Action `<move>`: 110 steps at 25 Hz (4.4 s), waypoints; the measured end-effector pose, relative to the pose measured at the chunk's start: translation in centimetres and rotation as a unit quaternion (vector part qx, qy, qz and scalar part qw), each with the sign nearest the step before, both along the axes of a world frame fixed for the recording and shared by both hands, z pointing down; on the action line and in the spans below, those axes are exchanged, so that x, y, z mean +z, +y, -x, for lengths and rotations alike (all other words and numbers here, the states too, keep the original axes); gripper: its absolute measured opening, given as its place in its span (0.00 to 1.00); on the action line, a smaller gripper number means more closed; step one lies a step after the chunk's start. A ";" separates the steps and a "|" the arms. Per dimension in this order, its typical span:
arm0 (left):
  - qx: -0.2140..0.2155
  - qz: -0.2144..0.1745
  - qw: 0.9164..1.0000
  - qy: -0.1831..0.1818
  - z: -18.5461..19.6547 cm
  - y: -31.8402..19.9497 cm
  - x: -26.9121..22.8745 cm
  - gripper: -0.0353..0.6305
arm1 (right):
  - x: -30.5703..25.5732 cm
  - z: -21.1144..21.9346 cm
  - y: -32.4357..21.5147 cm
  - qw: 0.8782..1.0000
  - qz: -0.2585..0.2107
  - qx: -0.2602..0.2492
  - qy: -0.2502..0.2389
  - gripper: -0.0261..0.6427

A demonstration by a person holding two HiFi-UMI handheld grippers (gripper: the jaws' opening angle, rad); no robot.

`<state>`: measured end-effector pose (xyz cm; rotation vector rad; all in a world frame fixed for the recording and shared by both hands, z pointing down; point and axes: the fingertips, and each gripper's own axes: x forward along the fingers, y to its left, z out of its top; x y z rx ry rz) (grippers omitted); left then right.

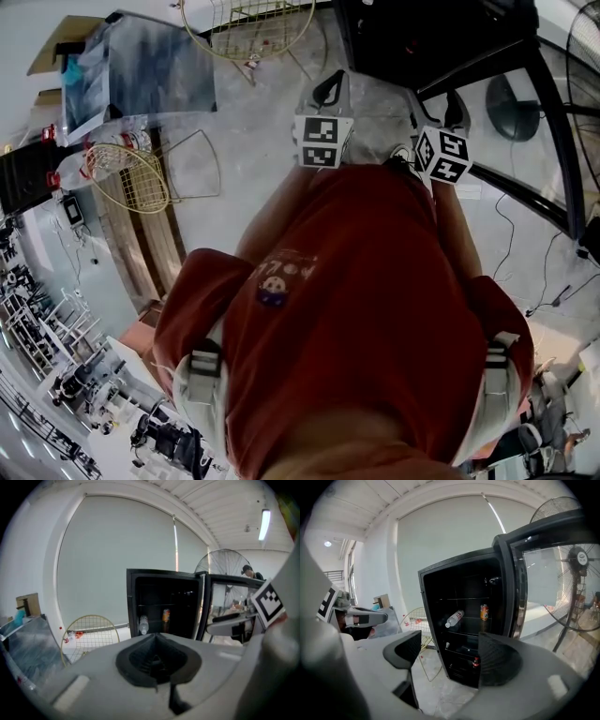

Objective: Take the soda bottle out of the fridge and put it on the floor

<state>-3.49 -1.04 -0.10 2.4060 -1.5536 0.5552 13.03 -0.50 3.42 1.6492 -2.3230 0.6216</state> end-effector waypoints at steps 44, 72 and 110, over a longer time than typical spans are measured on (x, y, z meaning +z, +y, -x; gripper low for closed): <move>-0.088 0.053 0.995 0.012 3.8 -2.5 12.0 0.05 | 13.4 4.1 -4.1 0.995 0.078 -0.061 -0.012 0.58; 0.061 -0.046 0.997 0.003 2.5 -9.5 46.8 0.05 | 44.9 4.4 -10.0 1.000 -0.002 -0.016 0.013 0.58; 0.161 -0.134 0.977 0.041 -3.5 -12.2 65.5 0.05 | 59.2 2.5 -12.8 0.987 -0.148 0.003 0.067 0.58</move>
